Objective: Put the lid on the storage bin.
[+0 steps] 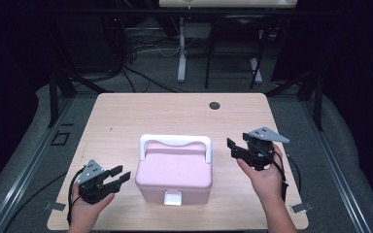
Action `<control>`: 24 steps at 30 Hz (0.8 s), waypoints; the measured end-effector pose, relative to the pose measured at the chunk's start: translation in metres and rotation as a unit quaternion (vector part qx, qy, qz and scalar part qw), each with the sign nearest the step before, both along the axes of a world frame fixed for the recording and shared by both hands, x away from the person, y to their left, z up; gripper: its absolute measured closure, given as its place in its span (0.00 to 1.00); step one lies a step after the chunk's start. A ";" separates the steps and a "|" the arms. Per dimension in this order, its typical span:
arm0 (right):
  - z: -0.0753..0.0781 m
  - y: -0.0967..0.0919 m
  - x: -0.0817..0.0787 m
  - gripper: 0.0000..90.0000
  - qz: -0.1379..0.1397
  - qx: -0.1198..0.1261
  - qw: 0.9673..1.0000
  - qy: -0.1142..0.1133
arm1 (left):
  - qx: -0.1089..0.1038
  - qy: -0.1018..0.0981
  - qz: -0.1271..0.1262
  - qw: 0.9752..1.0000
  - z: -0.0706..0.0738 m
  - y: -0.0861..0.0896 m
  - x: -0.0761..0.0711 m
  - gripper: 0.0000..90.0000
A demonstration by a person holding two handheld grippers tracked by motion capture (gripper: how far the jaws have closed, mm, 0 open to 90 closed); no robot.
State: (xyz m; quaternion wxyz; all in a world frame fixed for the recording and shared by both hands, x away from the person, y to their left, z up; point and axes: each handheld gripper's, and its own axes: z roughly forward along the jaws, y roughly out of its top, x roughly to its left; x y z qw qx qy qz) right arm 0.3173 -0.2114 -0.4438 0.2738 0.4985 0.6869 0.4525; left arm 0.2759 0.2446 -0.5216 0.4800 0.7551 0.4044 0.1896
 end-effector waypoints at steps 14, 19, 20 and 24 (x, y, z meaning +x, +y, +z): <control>-0.015 0.004 0.005 0.46 -0.007 -0.018 1.000 0.008 | 0.008 0.000 0.010 1.000 -0.007 -0.003 0.016 0.63; -0.020 0.006 0.007 0.46 -0.009 -0.033 0.999 0.010 | 0.011 -0.004 0.008 1.000 -0.008 -0.009 0.021 0.62; -0.021 0.007 0.007 0.46 -0.010 -0.035 0.999 0.011 | 0.011 -0.004 0.008 1.000 -0.008 -0.010 0.022 0.62; -0.026 0.008 0.007 0.46 -0.010 -0.035 0.999 0.010 | 0.013 -0.007 0.007 1.000 -0.008 -0.012 0.024 0.62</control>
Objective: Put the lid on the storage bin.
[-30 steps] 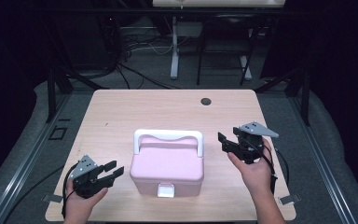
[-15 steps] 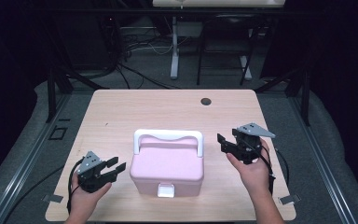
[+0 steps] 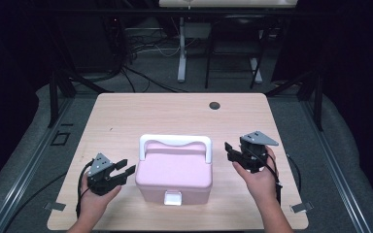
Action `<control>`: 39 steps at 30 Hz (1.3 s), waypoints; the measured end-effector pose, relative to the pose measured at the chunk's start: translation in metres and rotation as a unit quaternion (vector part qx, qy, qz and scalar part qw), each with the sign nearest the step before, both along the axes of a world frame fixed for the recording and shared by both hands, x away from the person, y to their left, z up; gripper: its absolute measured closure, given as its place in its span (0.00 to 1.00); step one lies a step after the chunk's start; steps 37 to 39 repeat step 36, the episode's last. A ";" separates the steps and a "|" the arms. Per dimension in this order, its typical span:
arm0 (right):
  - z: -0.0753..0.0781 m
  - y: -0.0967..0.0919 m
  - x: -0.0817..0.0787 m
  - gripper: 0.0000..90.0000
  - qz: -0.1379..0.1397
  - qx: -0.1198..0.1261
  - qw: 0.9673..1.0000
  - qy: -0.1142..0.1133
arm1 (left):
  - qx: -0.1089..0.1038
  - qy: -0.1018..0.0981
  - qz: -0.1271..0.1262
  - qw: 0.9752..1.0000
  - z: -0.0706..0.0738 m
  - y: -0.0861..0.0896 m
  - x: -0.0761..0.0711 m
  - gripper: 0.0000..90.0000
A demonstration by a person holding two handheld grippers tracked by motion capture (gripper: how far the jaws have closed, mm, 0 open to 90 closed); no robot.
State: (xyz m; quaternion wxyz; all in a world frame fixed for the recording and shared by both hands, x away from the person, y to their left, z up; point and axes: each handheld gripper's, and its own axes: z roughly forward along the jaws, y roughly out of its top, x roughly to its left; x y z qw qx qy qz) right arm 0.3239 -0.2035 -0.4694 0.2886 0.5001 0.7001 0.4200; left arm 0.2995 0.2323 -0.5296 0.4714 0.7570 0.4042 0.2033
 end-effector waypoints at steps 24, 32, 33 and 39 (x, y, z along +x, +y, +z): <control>-0.048 -0.005 -0.020 0.46 -0.003 0.001 1.000 0.016 | -0.006 0.006 -0.002 1.000 -0.003 0.013 -0.011 0.58; -0.067 -0.010 -0.016 0.39 0.002 0.013 0.999 0.051 | -0.006 0.009 0.006 1.000 -0.011 0.015 -0.005 0.46; -0.068 -0.010 -0.016 0.36 0.003 0.011 0.999 0.052 | -0.004 0.013 0.007 1.000 -0.012 0.015 -0.004 0.45; -0.071 -0.009 -0.014 0.36 0.007 0.012 0.998 0.055 | -0.005 0.019 0.006 1.000 -0.014 0.017 -0.003 0.41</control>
